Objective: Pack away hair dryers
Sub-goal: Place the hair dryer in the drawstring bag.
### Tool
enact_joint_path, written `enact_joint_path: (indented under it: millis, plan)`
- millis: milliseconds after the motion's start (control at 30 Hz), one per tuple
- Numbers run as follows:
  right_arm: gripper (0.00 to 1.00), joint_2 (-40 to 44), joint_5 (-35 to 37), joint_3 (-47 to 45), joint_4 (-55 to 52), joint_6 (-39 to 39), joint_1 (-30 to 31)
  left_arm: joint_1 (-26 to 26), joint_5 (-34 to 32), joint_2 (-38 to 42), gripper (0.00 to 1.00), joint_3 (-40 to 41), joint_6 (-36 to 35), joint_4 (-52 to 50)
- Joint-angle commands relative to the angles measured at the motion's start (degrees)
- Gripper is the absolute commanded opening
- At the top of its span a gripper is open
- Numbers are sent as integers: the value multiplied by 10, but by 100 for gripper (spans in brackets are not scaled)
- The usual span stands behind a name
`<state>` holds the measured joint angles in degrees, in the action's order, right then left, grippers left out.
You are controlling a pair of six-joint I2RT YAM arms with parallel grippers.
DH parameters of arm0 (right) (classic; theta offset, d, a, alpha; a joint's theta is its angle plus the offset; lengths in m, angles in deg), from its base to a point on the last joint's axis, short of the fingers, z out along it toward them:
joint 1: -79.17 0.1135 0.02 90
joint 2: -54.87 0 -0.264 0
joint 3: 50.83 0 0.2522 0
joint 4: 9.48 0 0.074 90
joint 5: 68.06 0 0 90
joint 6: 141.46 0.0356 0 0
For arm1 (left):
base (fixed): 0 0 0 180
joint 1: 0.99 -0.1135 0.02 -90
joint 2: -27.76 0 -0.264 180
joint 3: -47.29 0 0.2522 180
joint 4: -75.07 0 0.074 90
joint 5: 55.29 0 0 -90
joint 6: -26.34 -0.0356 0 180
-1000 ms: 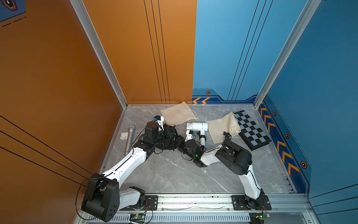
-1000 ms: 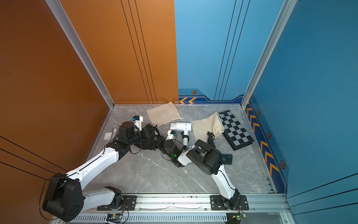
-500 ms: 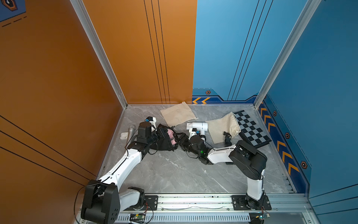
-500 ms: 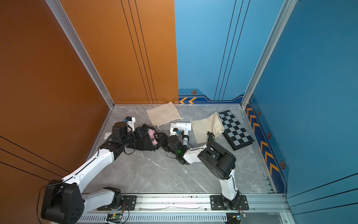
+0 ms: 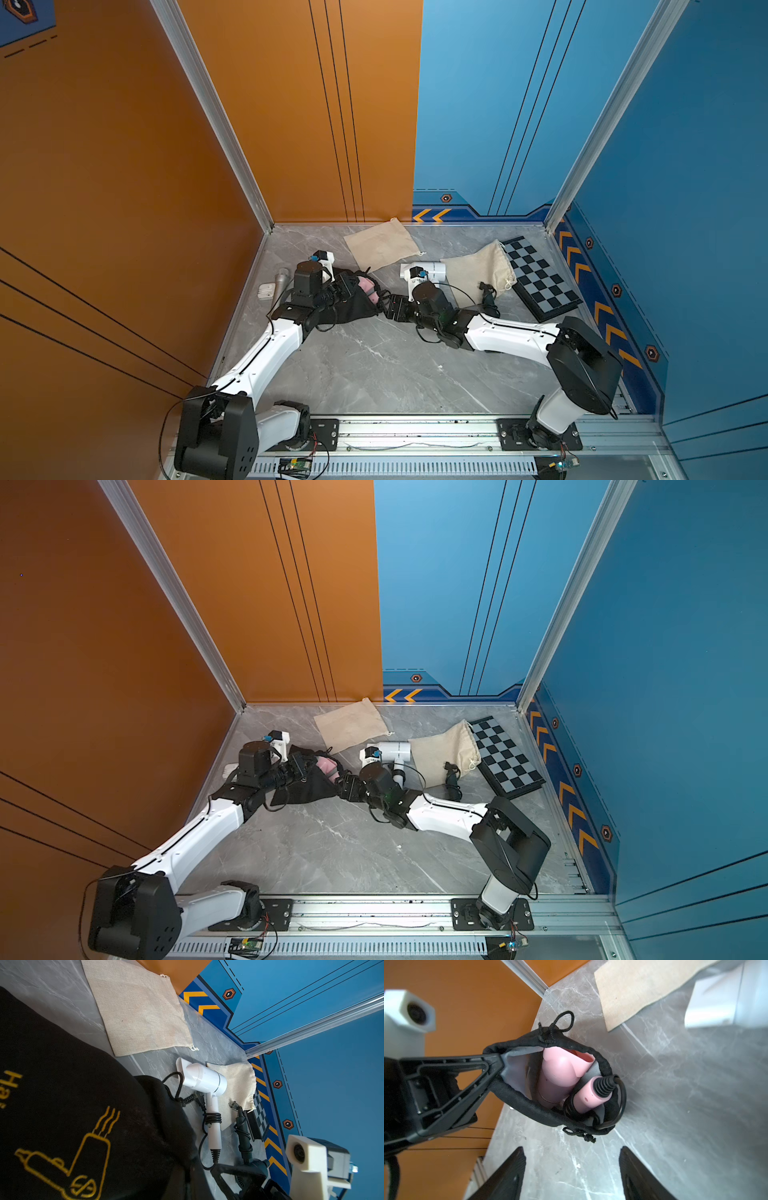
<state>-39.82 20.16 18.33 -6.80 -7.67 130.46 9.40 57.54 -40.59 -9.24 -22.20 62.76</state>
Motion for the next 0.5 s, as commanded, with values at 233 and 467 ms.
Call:
enact_joint_path:
  millis: [233, 467]
  plan:
    - [68, -15, -23, 42, 15, -290, -27, -3, 62, 23, 0, -23, -9, 7]
    - [62, -73, -115, 67, 85, -322, -62, 1, 87, 31, 0, -18, -18, 2]
